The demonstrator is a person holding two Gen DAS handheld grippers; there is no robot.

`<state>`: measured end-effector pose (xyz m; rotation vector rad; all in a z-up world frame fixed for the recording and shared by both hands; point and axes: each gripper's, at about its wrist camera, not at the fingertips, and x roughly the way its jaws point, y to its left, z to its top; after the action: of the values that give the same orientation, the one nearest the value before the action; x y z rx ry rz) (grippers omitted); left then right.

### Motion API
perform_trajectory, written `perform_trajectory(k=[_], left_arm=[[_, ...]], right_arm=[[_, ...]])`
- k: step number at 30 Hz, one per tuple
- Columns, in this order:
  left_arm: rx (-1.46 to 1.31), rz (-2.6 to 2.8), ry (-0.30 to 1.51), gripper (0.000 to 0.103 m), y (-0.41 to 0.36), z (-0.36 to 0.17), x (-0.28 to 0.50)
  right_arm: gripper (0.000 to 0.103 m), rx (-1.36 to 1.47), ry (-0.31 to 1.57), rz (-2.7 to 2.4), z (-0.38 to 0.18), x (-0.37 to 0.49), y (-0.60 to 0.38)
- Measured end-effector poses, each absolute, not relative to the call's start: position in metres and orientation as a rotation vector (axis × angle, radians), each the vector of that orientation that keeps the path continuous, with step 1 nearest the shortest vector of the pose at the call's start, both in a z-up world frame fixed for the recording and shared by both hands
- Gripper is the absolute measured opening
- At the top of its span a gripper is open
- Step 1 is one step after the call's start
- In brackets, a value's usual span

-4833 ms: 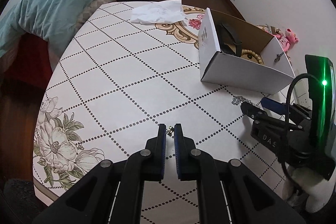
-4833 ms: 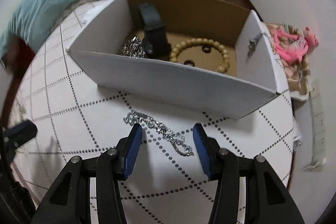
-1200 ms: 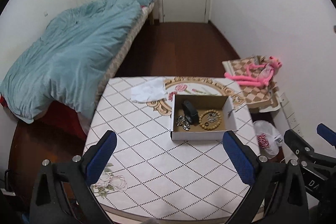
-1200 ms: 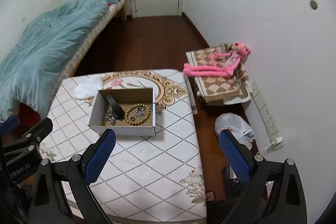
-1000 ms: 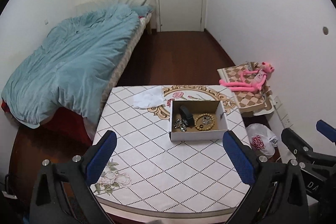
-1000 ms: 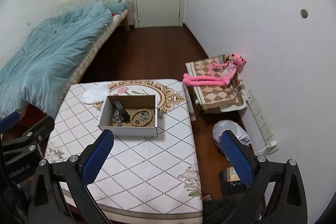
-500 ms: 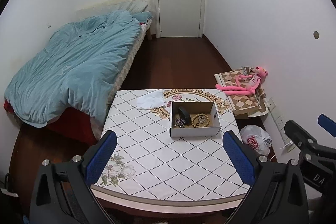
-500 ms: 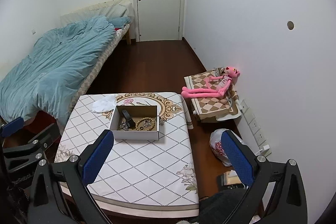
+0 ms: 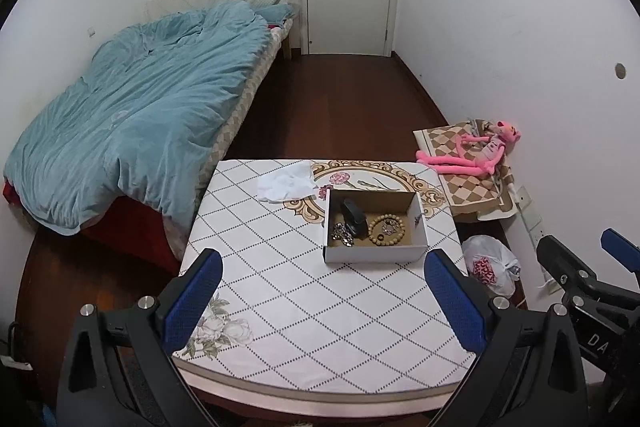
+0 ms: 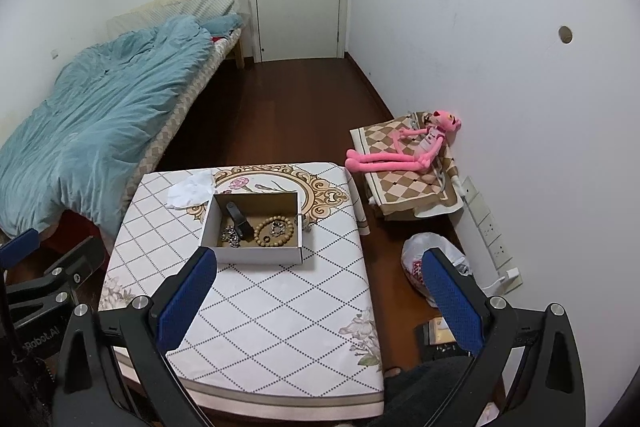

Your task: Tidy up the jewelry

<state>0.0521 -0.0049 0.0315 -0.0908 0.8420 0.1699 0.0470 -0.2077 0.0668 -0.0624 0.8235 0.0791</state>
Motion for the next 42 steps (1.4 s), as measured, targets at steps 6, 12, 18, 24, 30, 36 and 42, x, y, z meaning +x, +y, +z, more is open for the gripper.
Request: perform_trajectory(k=[6,12,18,24,30,36,42], left_arm=[[-0.082,0.187,0.868,0.103,0.000,0.019,0.076],[-0.066,0.200,0.900,0.103,0.003,0.007,0.096],[-0.060,0.199,0.929,0.103,0.004,-0.002,0.108],[-0.067,0.195,0.952,0.103,0.004,-0.007,0.115],[-0.071,0.197,0.964,0.103,0.004,-0.010,0.117],[-0.072,0.200,0.967,0.103,0.006,-0.012,0.118],[-0.074,0.208,0.967,0.103,0.009,-0.013,0.119]], right_arm=[[0.103,-0.078,0.862,0.096,0.055,0.079,-0.197],[0.103,-0.085,0.903,0.110,0.039,0.105,-0.188],[0.103,-0.087,0.926,0.090,0.029,0.119,-0.187],[0.103,-0.095,0.942,0.079,0.022,0.128,-0.187],[0.103,-0.099,0.957,0.078,0.018,0.131,-0.186],[0.103,-0.099,0.966,0.079,0.015,0.132,-0.186],[0.103,-0.099,0.967,0.080,0.015,0.132,-0.185]])
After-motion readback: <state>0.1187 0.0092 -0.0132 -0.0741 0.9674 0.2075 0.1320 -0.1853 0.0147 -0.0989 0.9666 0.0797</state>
